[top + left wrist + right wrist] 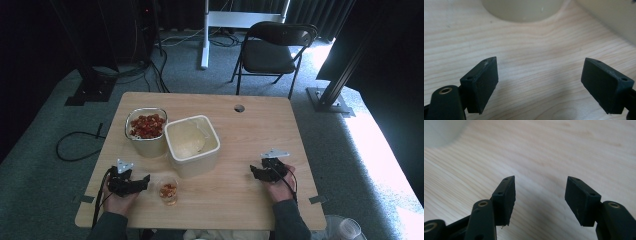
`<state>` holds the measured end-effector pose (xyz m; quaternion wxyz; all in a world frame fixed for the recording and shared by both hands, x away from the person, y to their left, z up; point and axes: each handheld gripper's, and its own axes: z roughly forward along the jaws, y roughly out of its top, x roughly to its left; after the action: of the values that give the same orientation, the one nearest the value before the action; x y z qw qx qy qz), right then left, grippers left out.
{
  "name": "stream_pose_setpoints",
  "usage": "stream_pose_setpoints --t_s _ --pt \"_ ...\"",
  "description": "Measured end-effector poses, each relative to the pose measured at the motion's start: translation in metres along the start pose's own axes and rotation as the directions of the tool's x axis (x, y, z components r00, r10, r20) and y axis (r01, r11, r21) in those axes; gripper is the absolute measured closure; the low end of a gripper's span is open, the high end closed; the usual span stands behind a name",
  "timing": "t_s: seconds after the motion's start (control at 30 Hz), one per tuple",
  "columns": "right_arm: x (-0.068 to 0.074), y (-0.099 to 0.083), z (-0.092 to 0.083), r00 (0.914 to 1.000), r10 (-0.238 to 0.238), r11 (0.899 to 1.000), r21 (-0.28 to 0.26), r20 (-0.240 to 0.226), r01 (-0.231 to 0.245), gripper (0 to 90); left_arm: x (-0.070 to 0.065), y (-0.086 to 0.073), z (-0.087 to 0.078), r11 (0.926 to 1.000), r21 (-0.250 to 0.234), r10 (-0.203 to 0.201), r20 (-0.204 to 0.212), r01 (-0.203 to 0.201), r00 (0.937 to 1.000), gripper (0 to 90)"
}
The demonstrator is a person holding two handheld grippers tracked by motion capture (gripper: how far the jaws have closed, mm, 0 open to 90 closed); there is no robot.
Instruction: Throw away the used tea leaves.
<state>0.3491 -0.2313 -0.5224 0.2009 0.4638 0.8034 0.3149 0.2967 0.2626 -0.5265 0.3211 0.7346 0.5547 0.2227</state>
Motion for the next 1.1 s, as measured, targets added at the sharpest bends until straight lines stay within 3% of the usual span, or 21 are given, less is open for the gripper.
stream_pose_setpoints --t_s 0.17,0.37,0.77,0.97,1.1 --pt "0.001 -0.008 0.004 0.9995 -0.022 1.0 -0.001 0.02 0.022 39.1 -0.003 -0.003 -0.013 0.9982 -0.058 -0.012 0.01 0.013 0.9999 15.9" --pt "0.0 -0.012 0.01 0.9995 -0.005 1.0 -0.002 0.03 0.005 38.4 -0.006 -0.009 -0.028 0.9935 -0.1 -0.042 0.115 0.054 0.9924 17.2" --pt "-0.005 -0.017 0.011 0.9987 0.051 0.999 -0.016 0.002 -0.051 38.6 -0.023 -0.034 -0.063 0.9881 -0.154 0.032 0.197 -0.001 0.98 17.2" --pt "-0.006 -0.017 0.012 0.9987 0.052 0.998 -0.019 0.002 -0.052 38.2 -0.038 -0.04 -0.068 0.9848 -0.161 0.106 0.258 -0.065 0.9605 17.2" --pt "-0.006 -0.017 0.012 0.9986 0.052 0.998 -0.021 0.001 -0.052 37.7 -0.049 -0.04 -0.067 0.9774 -0.188 0.151 0.305 -0.096 0.9401 17.2"
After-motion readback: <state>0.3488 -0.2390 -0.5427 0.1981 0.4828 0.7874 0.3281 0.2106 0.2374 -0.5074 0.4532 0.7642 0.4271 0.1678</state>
